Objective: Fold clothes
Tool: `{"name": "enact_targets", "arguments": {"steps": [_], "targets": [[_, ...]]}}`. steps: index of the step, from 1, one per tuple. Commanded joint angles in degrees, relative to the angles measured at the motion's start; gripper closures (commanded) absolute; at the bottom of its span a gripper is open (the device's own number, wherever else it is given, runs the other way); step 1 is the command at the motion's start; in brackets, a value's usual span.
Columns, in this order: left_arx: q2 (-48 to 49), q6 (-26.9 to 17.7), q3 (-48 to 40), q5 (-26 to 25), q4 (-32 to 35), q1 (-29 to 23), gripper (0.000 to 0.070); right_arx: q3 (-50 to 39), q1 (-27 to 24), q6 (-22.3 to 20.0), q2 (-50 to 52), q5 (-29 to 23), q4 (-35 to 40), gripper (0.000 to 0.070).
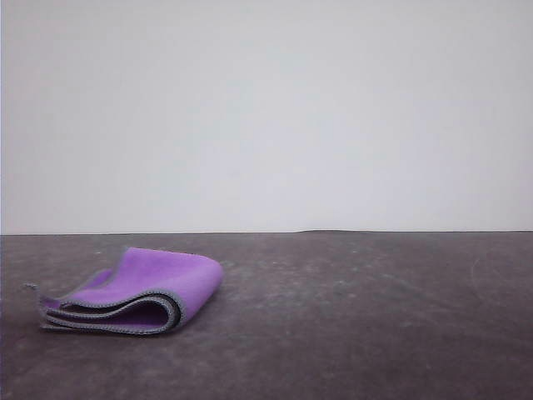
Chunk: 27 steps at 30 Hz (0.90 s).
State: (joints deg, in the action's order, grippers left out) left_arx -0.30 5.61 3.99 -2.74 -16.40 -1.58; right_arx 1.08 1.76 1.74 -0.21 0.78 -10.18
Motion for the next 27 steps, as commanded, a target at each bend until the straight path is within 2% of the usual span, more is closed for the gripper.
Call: {"name": "enact_targets", "arguments": {"steps": [1, 27], "targets": [[0.11, 0.02, -1.16, 0.21, -0.33, 0.11, 0.0683, -0.41, -0.13, 0.00, 0.00, -0.22, -0.17, 0.0694], [0.11, 0.02, -1.16, 0.21, -0.33, 0.11, 0.0683, -0.39, -0.11, -0.66, 0.00, -0.22, 1.35, 0.0693]]}}
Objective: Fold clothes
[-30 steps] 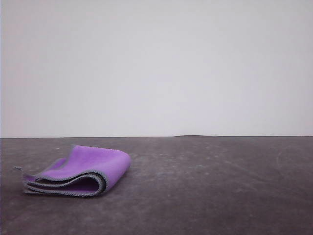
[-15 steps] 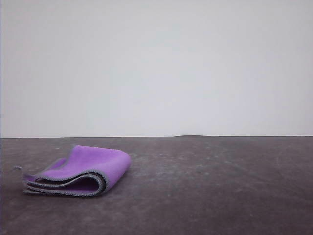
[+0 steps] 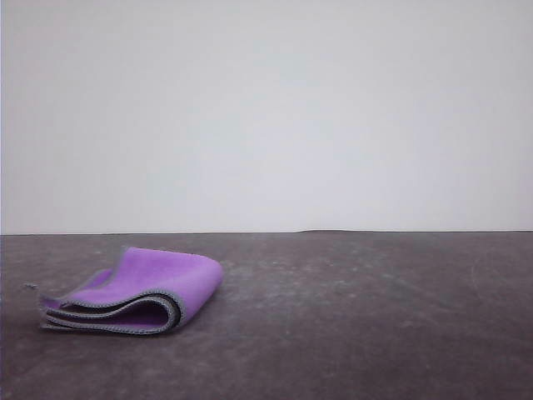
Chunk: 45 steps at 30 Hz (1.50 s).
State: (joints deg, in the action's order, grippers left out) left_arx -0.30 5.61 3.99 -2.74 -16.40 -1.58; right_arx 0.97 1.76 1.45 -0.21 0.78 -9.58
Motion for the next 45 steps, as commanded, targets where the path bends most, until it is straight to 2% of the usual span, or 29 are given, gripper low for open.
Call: {"name": "enact_targets", "arguments": {"steps": [1, 45], "targets": [[0.11, 0.00, -1.16, 0.21, -0.33, 0.11, 0.0683, -0.28, -0.11, -0.37, 0.00, -0.22, 0.77, 0.0694], [0.11, -0.01, -1.16, 0.21, -0.31, 0.11, 0.0683, -0.28, -0.11, -0.37, 0.00, -0.22, 0.77, 0.0694]]}}
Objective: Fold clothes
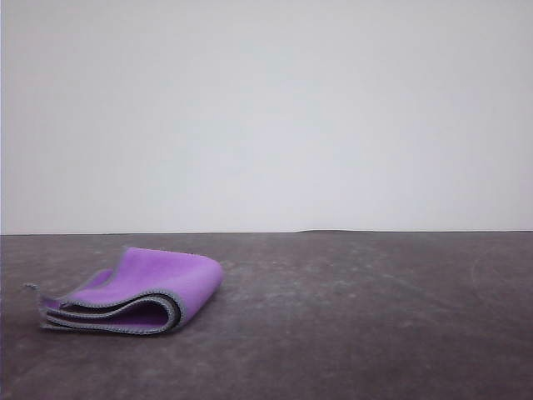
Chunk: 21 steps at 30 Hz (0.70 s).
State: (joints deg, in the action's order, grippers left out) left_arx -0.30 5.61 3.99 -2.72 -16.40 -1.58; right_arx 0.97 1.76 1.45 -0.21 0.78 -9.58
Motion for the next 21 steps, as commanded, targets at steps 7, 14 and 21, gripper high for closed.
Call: {"name": "enact_targets", "arguments": {"steps": [7, 14, 21], "targets": [[0.11, 0.00, -1.16, 0.20, -0.33, 0.11, 0.0683, -0.28, -0.11, -0.37, 0.00, -0.22, 0.74, 0.0694], [0.11, 0.00, -1.16, 0.20, -0.33, 0.11, 0.0683, -0.28, -0.11, -0.37, 0.00, -0.22, 0.77, 0.0694], [0.11, 0.02, -1.16, 0.20, -0.33, 0.11, 0.0683, -0.28, -0.11, -0.37, 0.00, -0.22, 0.77, 0.0694]]}}
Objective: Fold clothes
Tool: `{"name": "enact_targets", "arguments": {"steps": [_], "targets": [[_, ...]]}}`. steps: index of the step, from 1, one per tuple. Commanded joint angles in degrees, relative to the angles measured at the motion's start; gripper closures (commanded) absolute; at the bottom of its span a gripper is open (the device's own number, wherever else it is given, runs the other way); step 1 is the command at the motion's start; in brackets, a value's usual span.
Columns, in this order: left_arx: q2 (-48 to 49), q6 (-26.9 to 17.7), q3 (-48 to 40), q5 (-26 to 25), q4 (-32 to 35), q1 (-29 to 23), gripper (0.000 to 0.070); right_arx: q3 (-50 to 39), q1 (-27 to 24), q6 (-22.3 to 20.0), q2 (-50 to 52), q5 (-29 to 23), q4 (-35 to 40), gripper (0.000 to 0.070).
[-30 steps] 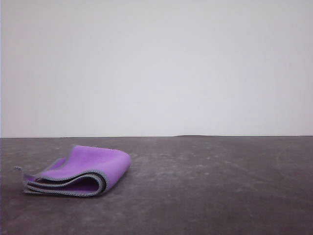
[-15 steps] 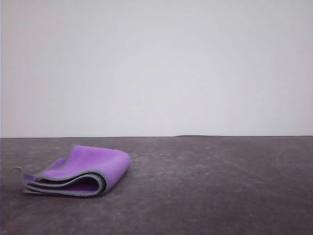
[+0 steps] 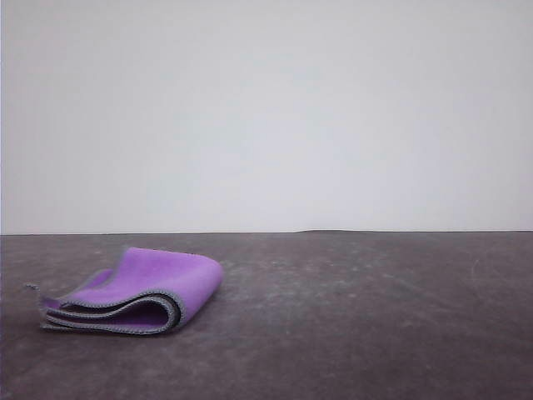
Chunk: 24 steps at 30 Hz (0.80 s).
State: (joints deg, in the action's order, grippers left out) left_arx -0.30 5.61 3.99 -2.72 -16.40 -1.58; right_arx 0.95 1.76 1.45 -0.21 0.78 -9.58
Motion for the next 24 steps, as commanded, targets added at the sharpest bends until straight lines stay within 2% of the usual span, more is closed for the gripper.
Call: {"name": "enact_targets", "arguments": {"steps": [1, 24], "targets": [[0.11, 0.00, -1.16, 0.20, -0.33, 0.11, 0.0683, -0.26, -0.11, -0.37, 0.00, -0.22, 0.75, 0.0694], [0.11, -0.01, -1.16, 0.20, -0.33, 0.11, 0.0683, -0.26, -0.11, -0.37, 0.00, -0.22, 0.76, 0.0694]]}}
